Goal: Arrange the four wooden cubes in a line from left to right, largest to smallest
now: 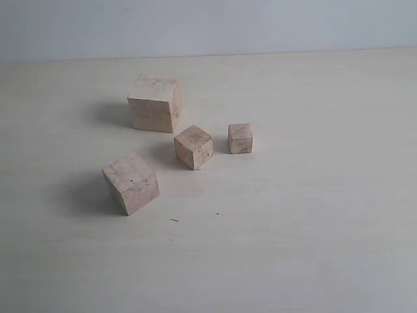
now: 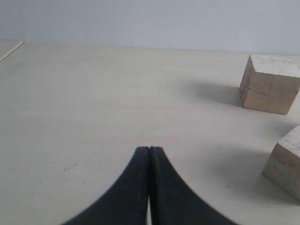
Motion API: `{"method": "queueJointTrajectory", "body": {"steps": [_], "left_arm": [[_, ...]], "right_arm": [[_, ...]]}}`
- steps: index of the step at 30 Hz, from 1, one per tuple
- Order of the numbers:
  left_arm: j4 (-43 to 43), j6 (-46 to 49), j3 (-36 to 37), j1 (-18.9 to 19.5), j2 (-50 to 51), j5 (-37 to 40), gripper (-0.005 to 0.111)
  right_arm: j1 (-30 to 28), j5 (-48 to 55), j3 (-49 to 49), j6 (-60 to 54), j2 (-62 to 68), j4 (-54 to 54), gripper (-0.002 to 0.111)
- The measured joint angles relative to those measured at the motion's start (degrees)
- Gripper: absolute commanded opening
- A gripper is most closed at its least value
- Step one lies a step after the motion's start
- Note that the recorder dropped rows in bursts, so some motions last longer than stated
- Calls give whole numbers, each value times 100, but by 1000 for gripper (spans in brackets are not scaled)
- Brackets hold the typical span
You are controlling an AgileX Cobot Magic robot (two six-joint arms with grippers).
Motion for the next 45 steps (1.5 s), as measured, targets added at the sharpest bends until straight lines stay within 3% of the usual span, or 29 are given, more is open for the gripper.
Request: {"method": "queueJointTrajectory", "body": {"steps": [6, 9, 18, 23, 33, 35, 39, 45], "left_arm": [[0, 0, 0, 0, 0, 0, 0], [0, 0, 0, 0, 0, 0, 0], [0, 0, 0, 0, 0, 0, 0], [0, 0, 0, 0, 0, 0, 0], [0, 0, 0, 0, 0, 0, 0], [0, 0, 0, 0, 0, 0, 0], [0, 0, 0, 0, 0, 0, 0], [0, 0, 0, 0, 0, 0, 0]], "right_arm": [[1029, 1100, -78, -686, 1450, 275, 0], [1192, 1162, -78, -781, 1841, 299, 0], [1215, -41, -78, -1059, 2470, 299, 2], [1215, -565, -350, -1766, 2940, 299, 23], [1215, -626, -1637, -2792, 4570, 299, 98], [1215, -626, -2165, -2868, 5070, 299, 103], [1215, -556, -3098, -2893, 5829, 328, 103], [1215, 427, -3847, -3134, 6503, 1736, 103]]}}
